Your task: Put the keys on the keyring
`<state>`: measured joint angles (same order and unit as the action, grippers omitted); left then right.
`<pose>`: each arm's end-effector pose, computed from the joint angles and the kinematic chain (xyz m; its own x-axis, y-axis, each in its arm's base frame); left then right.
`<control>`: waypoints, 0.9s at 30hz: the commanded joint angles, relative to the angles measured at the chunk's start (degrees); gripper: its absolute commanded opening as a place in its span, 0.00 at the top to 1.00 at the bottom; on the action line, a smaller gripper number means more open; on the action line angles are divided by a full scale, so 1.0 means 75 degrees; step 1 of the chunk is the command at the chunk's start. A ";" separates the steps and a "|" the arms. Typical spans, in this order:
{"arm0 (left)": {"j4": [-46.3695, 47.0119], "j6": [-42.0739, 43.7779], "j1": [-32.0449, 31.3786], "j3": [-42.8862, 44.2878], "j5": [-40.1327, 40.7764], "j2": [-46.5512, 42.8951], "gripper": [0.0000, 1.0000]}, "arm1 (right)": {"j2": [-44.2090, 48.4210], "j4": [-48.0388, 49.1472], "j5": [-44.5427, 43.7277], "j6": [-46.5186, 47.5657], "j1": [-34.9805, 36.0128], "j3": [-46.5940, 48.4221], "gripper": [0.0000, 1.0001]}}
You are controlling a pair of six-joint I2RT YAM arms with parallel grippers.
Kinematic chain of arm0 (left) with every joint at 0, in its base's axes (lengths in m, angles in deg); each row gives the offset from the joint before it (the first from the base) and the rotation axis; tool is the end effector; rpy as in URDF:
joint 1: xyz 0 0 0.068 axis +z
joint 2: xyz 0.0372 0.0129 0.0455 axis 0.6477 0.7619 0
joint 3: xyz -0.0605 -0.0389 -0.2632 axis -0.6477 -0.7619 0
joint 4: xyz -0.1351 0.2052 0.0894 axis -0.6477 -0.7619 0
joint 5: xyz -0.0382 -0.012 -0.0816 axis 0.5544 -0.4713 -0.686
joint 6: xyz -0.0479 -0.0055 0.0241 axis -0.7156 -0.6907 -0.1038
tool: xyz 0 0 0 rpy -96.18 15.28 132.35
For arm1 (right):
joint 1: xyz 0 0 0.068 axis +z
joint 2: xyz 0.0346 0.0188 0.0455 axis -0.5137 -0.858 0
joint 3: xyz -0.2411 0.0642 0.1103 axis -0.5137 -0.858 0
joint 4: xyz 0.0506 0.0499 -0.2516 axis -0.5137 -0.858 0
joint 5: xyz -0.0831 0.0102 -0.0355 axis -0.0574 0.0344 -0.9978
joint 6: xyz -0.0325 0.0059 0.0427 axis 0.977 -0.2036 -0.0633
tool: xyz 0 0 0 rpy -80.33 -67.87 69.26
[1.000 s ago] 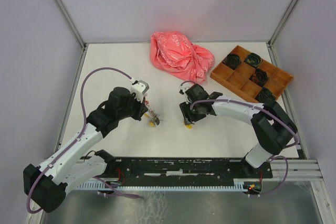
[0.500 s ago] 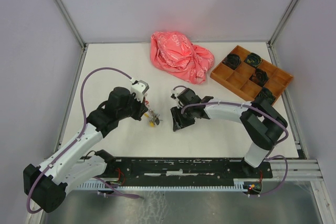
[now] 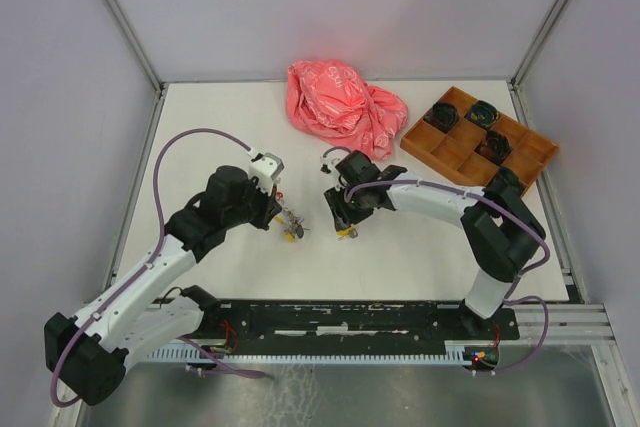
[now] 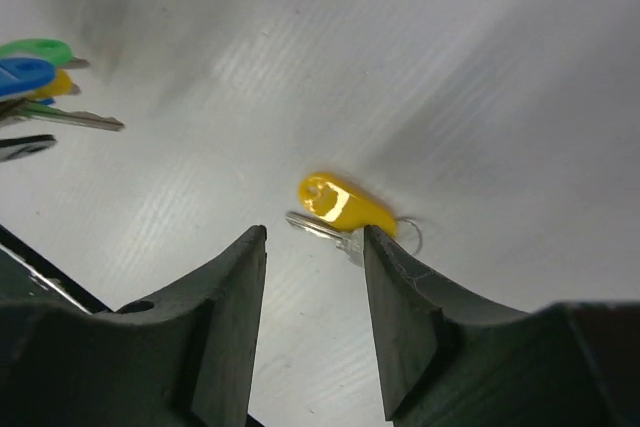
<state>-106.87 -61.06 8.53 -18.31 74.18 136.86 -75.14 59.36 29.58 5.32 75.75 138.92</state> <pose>0.1640 -0.1073 0.2745 -0.5136 0.2764 -0.8123 0.5964 0.7956 -0.1064 0.2450 0.2529 0.1833 -0.8198 -0.3918 -0.4176 -0.5315 0.7920 0.3005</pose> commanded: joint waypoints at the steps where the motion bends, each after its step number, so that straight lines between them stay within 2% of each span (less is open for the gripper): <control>1: 0.0379 0.0058 0.0046 0.0136 -0.0032 -0.0079 0.97 | 0.0330 -0.0845 -0.0602 0.1264 -0.0138 0.0229 0.49; 4: 0.0373 0.0056 0.0050 0.0136 -0.0059 -0.0074 0.97 | 0.0093 -0.0964 -0.0491 0.1543 -0.0219 0.0263 0.50; 7: 0.0373 0.0059 0.0061 0.0136 -0.0077 -0.0057 0.97 | -0.0201 -0.0890 -0.0050 0.1529 -0.0276 0.0407 0.55; 16: 0.0374 0.0073 0.0061 0.0136 -0.0140 -0.0014 0.97 | -0.0601 -0.0977 -0.0198 0.1808 -0.0291 0.0660 0.53; 27: 0.0365 0.0087 0.0055 0.0157 -0.0185 0.0038 0.97 | -0.0398 -0.1871 0.0697 0.0840 -0.0244 0.0385 0.54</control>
<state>-106.87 -61.06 8.53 -18.31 74.11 137.39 -79.69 48.17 30.83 15.77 73.65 141.36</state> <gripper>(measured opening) 0.043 0.470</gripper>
